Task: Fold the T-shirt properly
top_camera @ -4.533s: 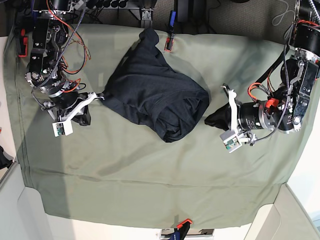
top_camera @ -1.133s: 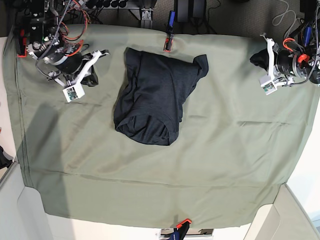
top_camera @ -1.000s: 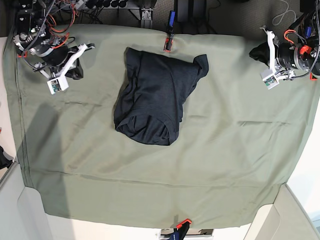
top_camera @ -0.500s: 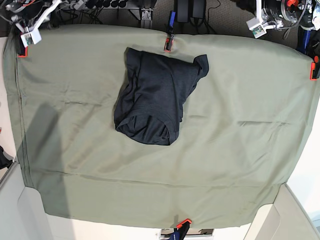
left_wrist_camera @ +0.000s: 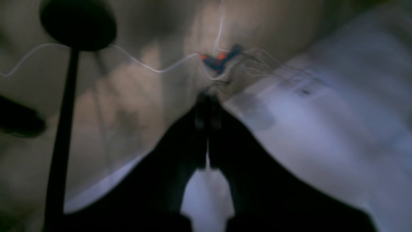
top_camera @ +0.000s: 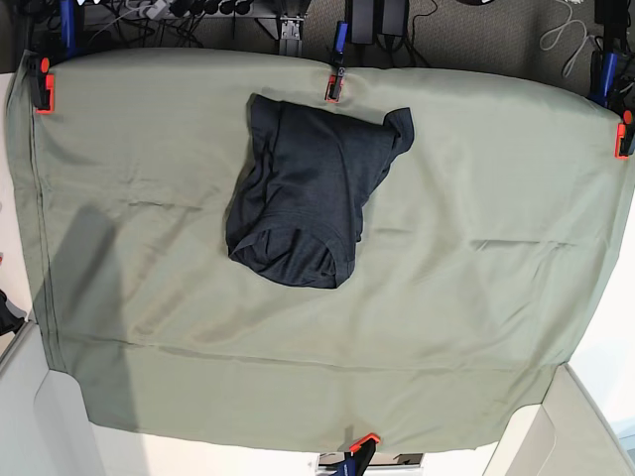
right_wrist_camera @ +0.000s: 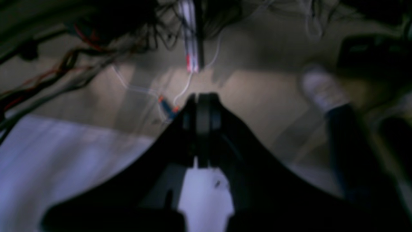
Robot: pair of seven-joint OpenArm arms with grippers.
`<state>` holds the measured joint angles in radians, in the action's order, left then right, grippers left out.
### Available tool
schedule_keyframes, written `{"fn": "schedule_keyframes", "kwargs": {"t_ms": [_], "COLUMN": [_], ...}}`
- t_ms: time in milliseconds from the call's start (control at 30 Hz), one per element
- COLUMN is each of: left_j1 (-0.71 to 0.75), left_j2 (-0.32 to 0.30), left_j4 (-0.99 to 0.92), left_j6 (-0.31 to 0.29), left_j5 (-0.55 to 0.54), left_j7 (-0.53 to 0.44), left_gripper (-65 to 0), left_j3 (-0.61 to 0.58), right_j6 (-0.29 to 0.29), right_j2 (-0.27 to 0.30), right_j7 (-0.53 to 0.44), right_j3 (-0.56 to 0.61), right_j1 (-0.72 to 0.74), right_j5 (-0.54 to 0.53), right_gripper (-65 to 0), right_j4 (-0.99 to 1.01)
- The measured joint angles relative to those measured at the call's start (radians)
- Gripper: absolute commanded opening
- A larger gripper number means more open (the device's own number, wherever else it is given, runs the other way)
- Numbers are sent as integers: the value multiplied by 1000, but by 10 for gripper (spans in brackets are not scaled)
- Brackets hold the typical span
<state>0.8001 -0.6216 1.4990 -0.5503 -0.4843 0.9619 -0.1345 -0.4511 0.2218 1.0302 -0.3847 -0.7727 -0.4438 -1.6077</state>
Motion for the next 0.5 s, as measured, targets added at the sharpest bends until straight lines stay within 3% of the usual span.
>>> {"fn": "schedule_keyframes", "kwargs": {"t_ms": [100,200,367,500], "left_j1": [-118,-257,-492,-645], "left_j2": [11,69,232,368], "left_j4": [-192,-389,-733,-977], "left_j6": [101,123,121,214], "left_j5": [74,102,150,186], "left_j7": [-2,-14,-111,-164], "left_gripper": [-650,-650,-650,-650], "left_j3": [-153,-277,-411,-455], "right_j6": [-1,0,1,2], "right_j2": [-4,2,10,3], "right_j7": [56,50,50,40], "right_j3": [15,16,16,16], "right_j1": [80,176,379,537], "right_j5": [40,116,159,155], "right_gripper": [-650,-650,-650,-650], "right_j4": [206,423,727,862]}}
